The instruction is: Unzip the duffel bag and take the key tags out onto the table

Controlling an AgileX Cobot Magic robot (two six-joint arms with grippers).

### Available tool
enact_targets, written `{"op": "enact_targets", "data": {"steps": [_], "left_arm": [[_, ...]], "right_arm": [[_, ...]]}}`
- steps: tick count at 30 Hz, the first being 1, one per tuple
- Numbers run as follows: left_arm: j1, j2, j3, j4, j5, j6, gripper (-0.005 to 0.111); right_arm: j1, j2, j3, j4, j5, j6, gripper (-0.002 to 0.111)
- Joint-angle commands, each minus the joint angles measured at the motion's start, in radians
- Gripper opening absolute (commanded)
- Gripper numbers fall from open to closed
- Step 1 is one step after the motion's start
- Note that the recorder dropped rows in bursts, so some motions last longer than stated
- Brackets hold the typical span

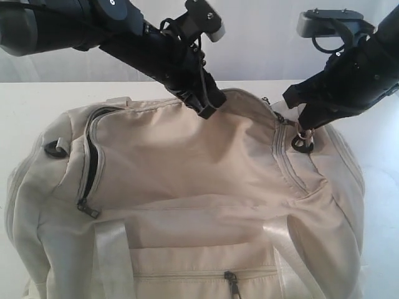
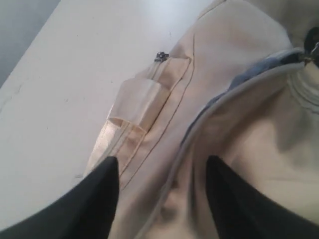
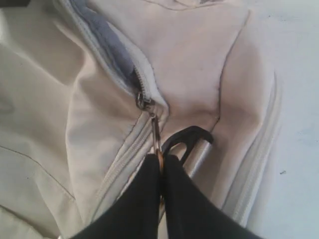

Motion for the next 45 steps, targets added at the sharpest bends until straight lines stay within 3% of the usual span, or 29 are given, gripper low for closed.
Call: {"op": "enact_targets", "data": {"steps": [1, 3, 8, 20, 24, 30, 45], "left_arm": [[-0.072, -0.017, 0.0, -0.008, -0.097, 0.031, 0.067], [-0.098, -0.006, -0.023, -0.008, -0.121, -0.02, 0.063], [-0.098, 0.098, -0.145, -0.008, 0.021, -0.051, 0.062], [-0.098, 0.162, -0.163, -0.013, 0.056, 0.005, 0.056], [-0.098, 0.188, -0.163, -0.039, 0.007, 0.005, 0.043], [-0.098, 0.192, -0.163, -0.077, -0.072, -0.012, 0.0], [-0.085, 0.109, -0.163, -0.083, -0.065, -0.031, 0.0]], "right_arm": [[-0.01, -0.012, 0.045, 0.029, -0.018, -0.012, 0.0], [-0.01, -0.012, 0.069, 0.048, -0.017, -0.012, 0.0], [-0.01, -0.012, 0.079, 0.071, -0.057, -0.012, 0.0], [-0.01, -0.012, 0.079, 0.07, -0.095, -0.008, 0.0], [-0.01, -0.012, 0.079, 0.072, -0.087, -0.008, 0.0], [-0.01, -0.012, 0.079, 0.079, -0.062, -0.004, 0.0], [-0.01, -0.012, 0.079, 0.067, -0.041, -0.009, 0.0]]}}
